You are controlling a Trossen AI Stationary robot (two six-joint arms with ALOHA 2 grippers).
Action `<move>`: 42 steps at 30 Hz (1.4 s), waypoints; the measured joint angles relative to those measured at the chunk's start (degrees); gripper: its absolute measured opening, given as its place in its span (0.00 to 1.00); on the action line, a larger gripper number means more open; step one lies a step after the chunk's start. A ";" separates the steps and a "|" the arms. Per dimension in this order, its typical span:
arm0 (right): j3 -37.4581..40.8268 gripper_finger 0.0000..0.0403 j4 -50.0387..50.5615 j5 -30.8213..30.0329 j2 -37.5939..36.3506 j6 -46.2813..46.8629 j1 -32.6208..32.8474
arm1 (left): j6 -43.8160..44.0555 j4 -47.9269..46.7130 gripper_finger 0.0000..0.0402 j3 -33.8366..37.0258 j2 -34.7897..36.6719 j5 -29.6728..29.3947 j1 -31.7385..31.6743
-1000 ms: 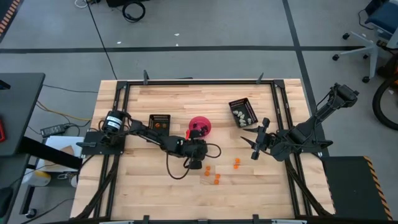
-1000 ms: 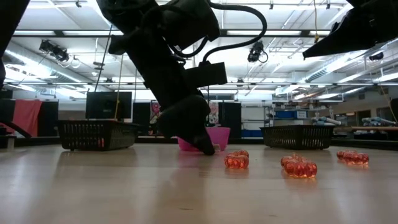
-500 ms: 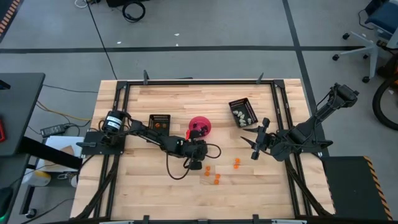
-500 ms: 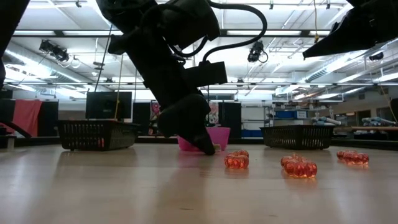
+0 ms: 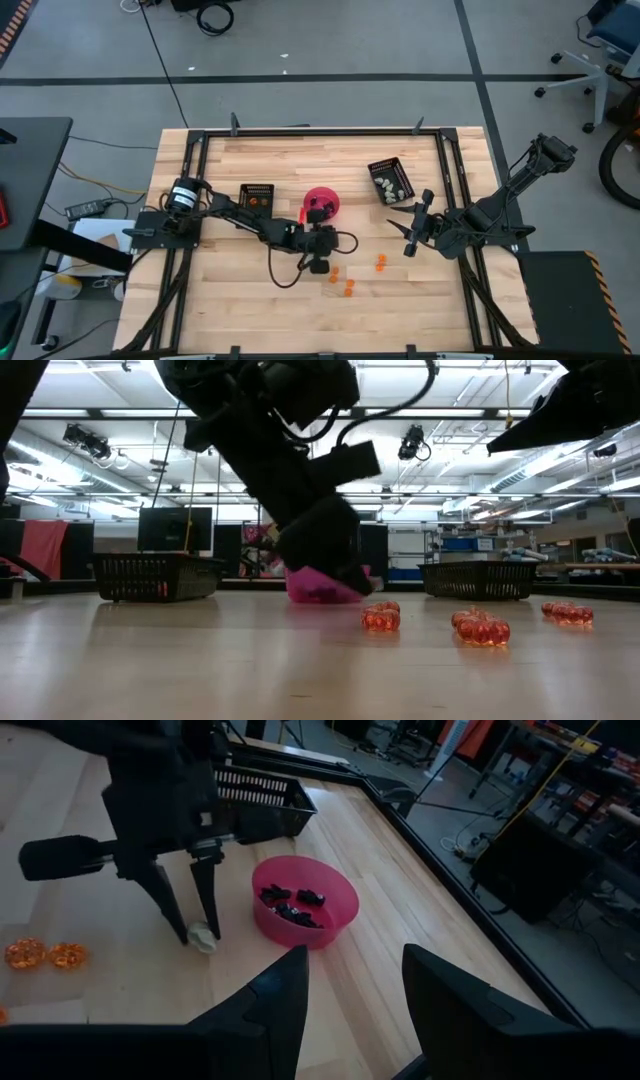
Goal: Sort Halloween decoration
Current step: Put the white skull toy into the right black bin
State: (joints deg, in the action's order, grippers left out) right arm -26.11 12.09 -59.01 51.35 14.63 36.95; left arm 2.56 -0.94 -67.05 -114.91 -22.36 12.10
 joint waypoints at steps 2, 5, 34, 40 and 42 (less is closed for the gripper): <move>0.00 0.41 0.00 -0.06 0.00 -0.02 0.00 | -1.52 3.01 0.14 0.00 0.00 -0.03 0.00; 0.00 0.41 0.00 -0.08 0.02 -0.04 -0.01 | -3.78 6.65 0.14 0.00 0.00 -0.05 -0.46; -0.01 0.41 -2.50 -0.99 0.02 -3.26 0.00 | -2.62 29.20 0.14 -8.61 -8.07 -0.27 -10.95; -0.02 0.41 -3.50 -1.31 0.02 -4.33 0.00 | -2.61 29.34 0.14 -14.35 -12.96 -0.20 -12.80; -0.02 0.41 -3.44 -1.32 0.02 -4.35 0.00 | -2.29 30.72 0.14 -17.31 -15.12 -0.06 -13.31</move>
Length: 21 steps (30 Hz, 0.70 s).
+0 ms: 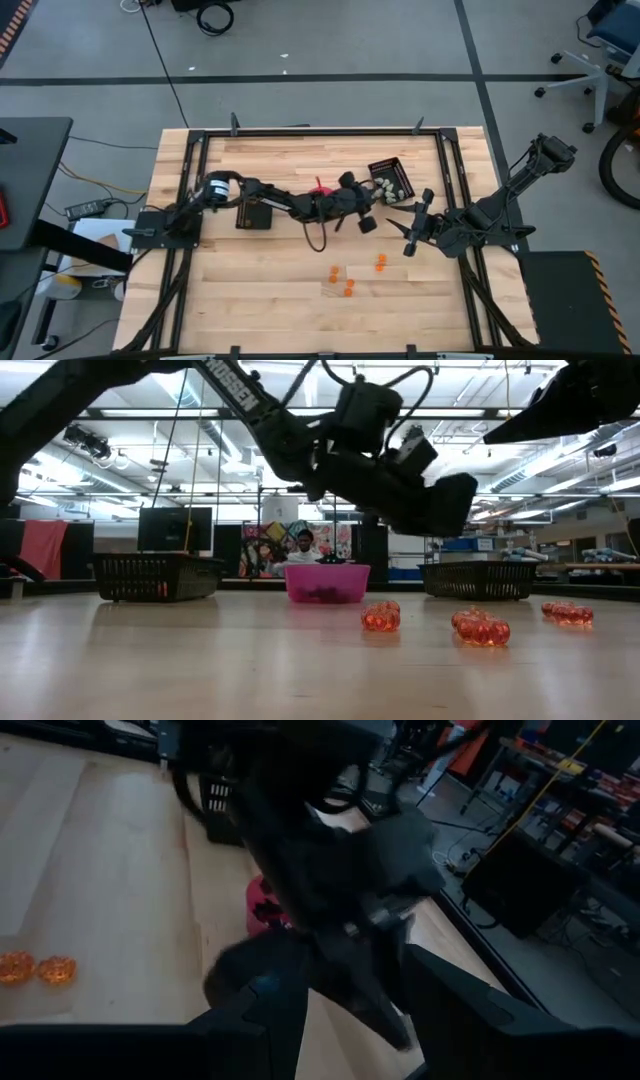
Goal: Sort Halloween decoration
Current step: Put the white skull toy into the right black bin, then put the orange pumpkin toy into the left black bin
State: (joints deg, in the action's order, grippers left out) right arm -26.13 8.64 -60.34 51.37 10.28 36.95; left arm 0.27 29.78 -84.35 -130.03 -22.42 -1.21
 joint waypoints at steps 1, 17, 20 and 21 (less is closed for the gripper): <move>0.00 0.41 0.04 0.00 0.00 -0.13 0.00 | 0.17 -1.49 0.14 -0.71 -0.32 -0.33 -0.29; 0.00 0.41 0.25 0.09 0.00 -0.22 0.09 | -0.16 -2.95 0.28 -12.48 -7.85 -0.23 -1.84; 0.00 0.41 0.32 0.09 0.00 -0.20 0.09 | -0.90 -3.12 0.35 -12.48 -7.85 -0.22 -1.79; 0.00 0.41 0.27 0.15 0.00 -0.20 0.09 | -0.92 -3.10 0.37 -12.48 -7.85 -0.22 -1.79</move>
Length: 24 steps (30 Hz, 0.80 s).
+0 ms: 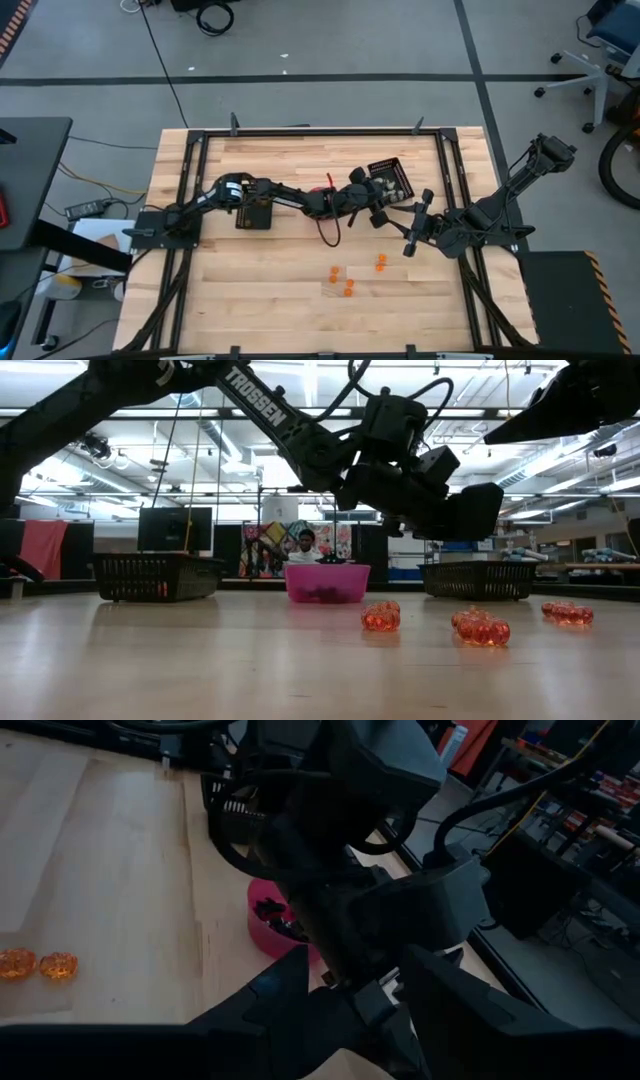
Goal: Sort Halloween decoration
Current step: Put the orange pumpkin toy into the left black bin
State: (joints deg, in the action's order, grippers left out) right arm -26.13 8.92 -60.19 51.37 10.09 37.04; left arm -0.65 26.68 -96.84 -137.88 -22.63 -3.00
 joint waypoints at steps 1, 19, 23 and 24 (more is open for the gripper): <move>0.00 0.41 0.03 0.05 0.00 0.00 0.00 | -0.03 0.02 0.38 0.00 0.00 0.00 0.01; 0.00 0.41 -0.87 -2.64 0.00 -1.74 2.52 | -10.18 -11.08 0.39 0.00 1.55 16.47 7.69; 0.00 0.41 -1.73 -3.70 0.00 -2.49 3.11 | -1.93 -12.68 0.39 0.02 1.53 21.10 8.38; 0.00 0.41 -2.02 -3.67 0.00 -2.70 3.14 | -0.70 -12.73 0.39 0.02 1.53 21.51 8.47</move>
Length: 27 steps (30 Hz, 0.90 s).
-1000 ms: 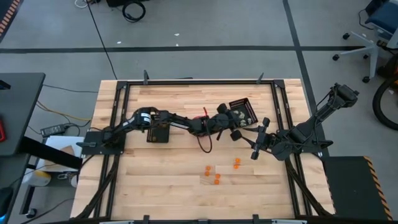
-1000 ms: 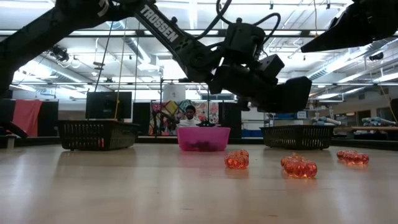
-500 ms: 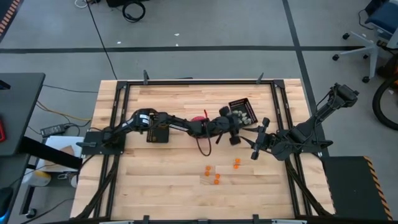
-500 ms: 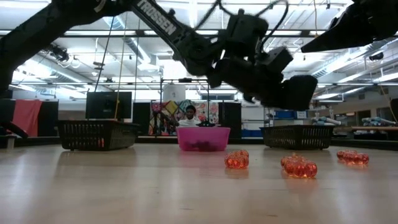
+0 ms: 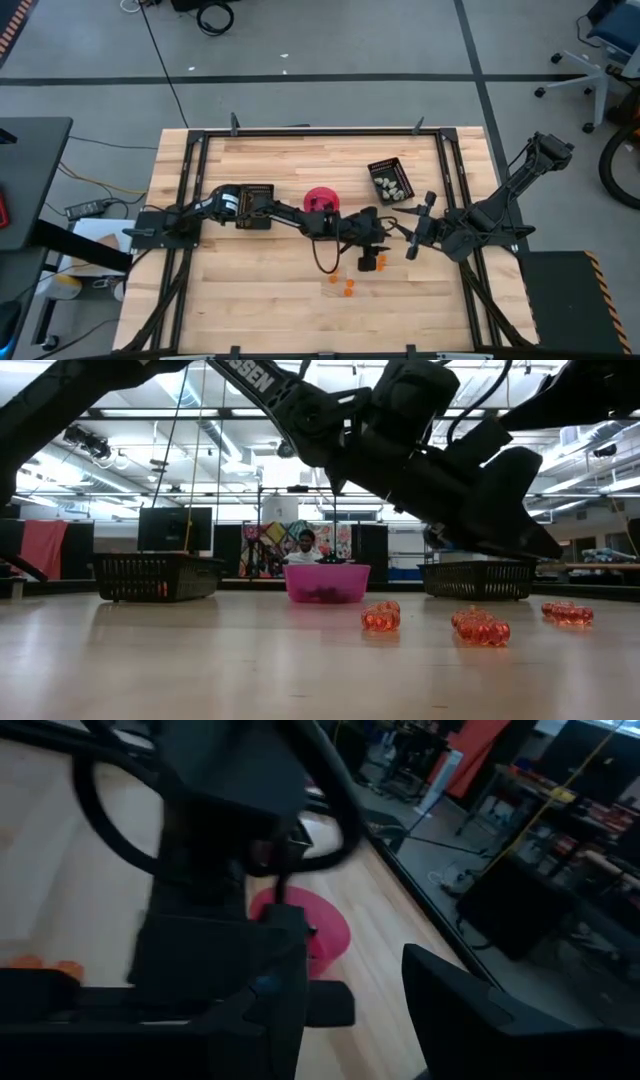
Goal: Sort Halloween decoration
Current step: Put the orange pumpkin toy into the left black bin
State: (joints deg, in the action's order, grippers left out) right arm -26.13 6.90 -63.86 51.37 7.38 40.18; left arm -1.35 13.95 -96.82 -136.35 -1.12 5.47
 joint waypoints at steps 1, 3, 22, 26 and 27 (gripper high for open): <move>0.00 0.41 -0.12 0.07 0.00 -0.07 -0.01 | 0.71 -0.05 0.39 0.00 0.00 0.32 0.07; 0.00 0.41 -0.14 0.18 0.00 -0.07 -0.06 | 1.83 -0.13 0.39 0.00 -0.02 0.37 0.57; 0.00 0.41 -0.92 0.51 -0.02 -0.53 -0.06 | 4.61 0.03 0.52 0.04 -0.55 -7.20 5.66; 0.00 0.41 -0.90 0.51 -0.02 -0.53 -0.05 | 4.99 0.22 0.60 0.07 -0.55 -7.26 5.62; 0.00 0.41 -0.90 0.51 -0.02 -0.53 -0.06 | 5.01 0.25 0.61 0.07 -0.55 -7.24 5.64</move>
State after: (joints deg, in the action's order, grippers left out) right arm -26.13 6.00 -63.35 51.35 6.85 40.12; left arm 3.66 14.20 -96.75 -136.90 -8.36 11.11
